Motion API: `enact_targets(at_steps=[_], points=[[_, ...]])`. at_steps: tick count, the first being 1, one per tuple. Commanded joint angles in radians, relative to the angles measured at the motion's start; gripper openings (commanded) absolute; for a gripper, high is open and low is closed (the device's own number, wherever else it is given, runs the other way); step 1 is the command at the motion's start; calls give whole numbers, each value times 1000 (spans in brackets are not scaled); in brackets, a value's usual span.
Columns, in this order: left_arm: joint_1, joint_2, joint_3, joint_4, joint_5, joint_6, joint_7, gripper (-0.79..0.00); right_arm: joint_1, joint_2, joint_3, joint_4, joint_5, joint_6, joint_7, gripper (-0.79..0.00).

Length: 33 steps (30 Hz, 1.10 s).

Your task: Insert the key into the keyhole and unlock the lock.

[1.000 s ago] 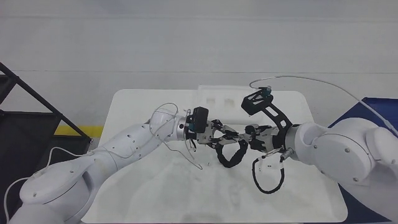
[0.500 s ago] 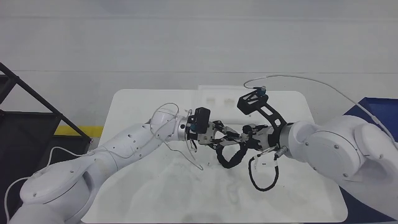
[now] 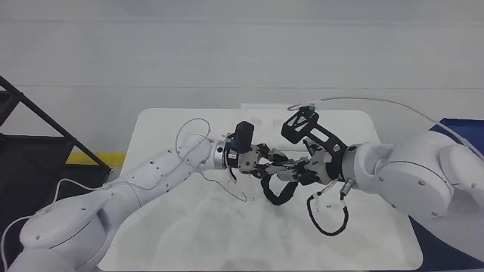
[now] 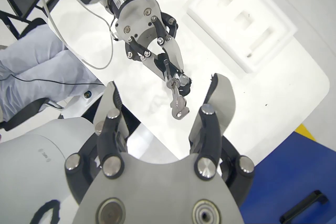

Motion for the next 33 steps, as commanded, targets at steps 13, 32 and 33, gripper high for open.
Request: enact_targets(at_steps=[13, 32, 33], points=[[6, 96, 13, -81, -95, -92, -137, -785, -61, 15, 57, 0, 29, -144, -35, 0], [-63, 159, 13, -217, -473, -92, -551, -785, -47, 23, 60, 39, -157, -632, -61, 0], [-65, 161, 13, -222, -497, -92, -577, -785, -50, 24, 64, 45, -185, -671, -86, 0]])
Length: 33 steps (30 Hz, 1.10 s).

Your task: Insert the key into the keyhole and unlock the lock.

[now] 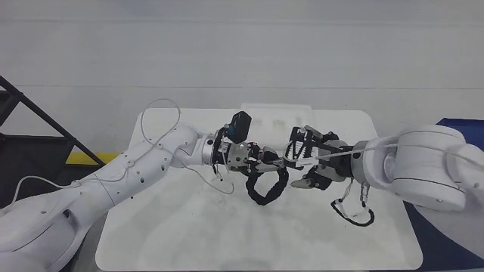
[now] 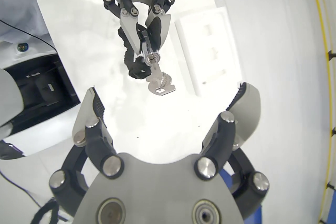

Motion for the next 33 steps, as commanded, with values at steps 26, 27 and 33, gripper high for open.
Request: enact_targets(at_steps=[26, 27, 33], points=[[3, 14, 0, -30, -229, 0, -229, -785, -90, 2, -3, -81, -252, -196, -148, -711], [3, 14, 0, -31, -233, 0, -232, -785, -91, 2, -5, -82, -257, -193, -141, -708], [2, 15, 0, -31, -248, 0, -244, -785, -95, -1, -1, -88, -256, -177, -136, -520]])
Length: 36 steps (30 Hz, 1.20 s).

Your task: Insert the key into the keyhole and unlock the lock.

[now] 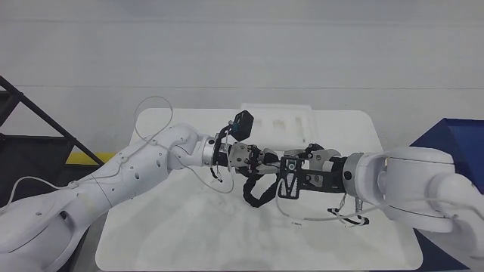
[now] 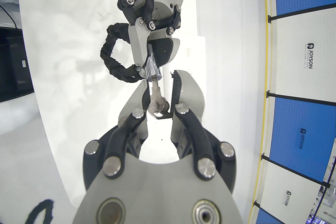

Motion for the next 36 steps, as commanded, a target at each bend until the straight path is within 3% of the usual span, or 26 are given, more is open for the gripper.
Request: enact_targets(at_steps=[1, 18, 22, 25, 36], points=[[-1, 1, 0, 1, -3, 0, -2, -785, -1, 0, 6, -5, 6, 0, -5, -517], [-4, 7, 0, -11, -2, 0, 4, -785, -16, 0, 6, -5, -45, -6, 56, -511], [-3, 8, 0, -13, -5, 0, 1, -785, -18, -3, 2, -2, -57, -1, 50, -606], [-3, 9, 0, -13, -6, 0, 0, -785, -19, -5, 2, -1, -62, 1, 42, -785], [2, 7, 0, -13, 0, 0, -4, -785, -42, -5, 27, 0, -10, 9, 9, -785]])
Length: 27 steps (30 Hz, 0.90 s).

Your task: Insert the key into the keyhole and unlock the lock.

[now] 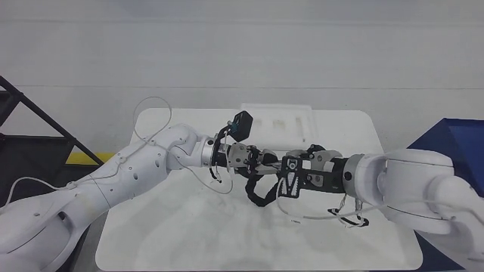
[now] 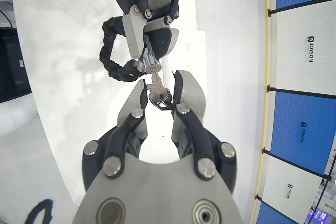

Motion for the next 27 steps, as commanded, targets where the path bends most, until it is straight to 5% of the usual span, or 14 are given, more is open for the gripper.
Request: enact_targets(at_steps=[1, 17, 27], points=[[1, -1, 0, -1, 3, 0, -2, -785, -4, 0, 4, 1, 10, 5, -1, -785], [6, -11, 0, -2, 33, 0, 10, -785, -29, -5, 48, 45, 173, 125, -21, -785], [8, -17, 0, 0, 58, 0, 21, -785, -49, -10, 66, 59, 261, 303, 26, -785]])
